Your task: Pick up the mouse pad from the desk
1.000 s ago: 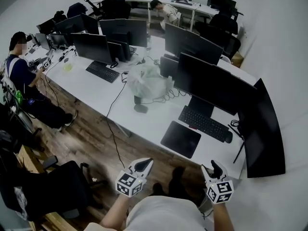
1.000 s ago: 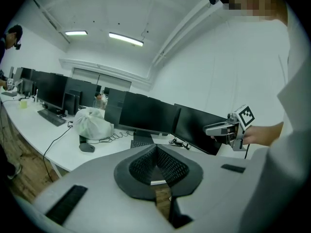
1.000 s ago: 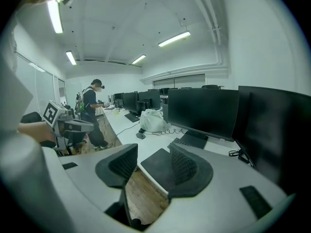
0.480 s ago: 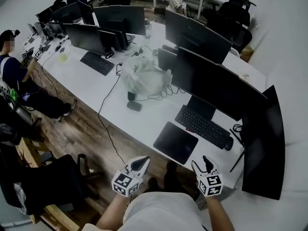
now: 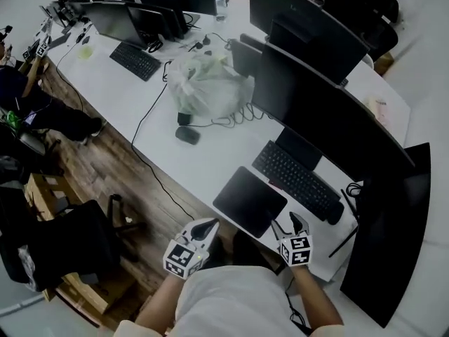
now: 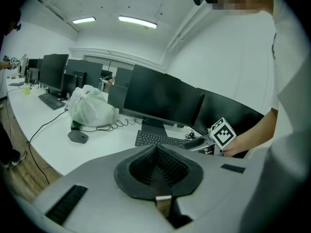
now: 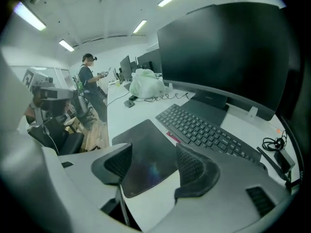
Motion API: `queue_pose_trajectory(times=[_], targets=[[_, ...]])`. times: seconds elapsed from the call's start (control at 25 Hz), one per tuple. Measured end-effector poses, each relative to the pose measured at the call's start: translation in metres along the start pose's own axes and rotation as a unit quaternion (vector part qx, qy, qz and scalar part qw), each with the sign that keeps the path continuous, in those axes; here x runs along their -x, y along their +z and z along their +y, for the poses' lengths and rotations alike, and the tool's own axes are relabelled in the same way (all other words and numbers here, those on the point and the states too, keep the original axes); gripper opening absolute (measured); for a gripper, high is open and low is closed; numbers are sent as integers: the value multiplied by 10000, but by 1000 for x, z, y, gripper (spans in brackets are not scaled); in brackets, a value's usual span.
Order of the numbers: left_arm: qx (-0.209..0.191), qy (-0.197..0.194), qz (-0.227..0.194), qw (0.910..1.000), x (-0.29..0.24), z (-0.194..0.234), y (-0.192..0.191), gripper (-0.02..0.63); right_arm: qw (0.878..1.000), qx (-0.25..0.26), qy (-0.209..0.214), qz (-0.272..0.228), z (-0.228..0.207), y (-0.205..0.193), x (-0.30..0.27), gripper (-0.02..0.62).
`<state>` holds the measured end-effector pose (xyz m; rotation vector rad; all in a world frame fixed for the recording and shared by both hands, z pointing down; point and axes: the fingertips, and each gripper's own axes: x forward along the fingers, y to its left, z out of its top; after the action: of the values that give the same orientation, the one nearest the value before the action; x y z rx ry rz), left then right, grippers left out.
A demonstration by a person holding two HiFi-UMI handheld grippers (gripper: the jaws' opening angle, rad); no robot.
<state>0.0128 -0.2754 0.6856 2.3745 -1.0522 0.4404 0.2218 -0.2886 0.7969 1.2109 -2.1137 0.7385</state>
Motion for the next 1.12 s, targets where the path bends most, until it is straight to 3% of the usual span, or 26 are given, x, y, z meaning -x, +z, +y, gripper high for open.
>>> queue_pose_trajectory(times=[0.44,0.68,1.0,1.12], targets=[[142,38,573,9983,-52,3,-27,15,9945,1,164,1038,-36,-59,-91,370],[187,116,658,9976,-65,7,-34,15,9902,185,-116,1380,-50,-74,-116,398],[361,400,736,9958,-57,21,-48,15,9879,511,-245,1443,-43,-75,-121,373],[410,451,747,9953,-55,23,-50,15,9868,752,-53,1434,-34,-75,-122,291]])
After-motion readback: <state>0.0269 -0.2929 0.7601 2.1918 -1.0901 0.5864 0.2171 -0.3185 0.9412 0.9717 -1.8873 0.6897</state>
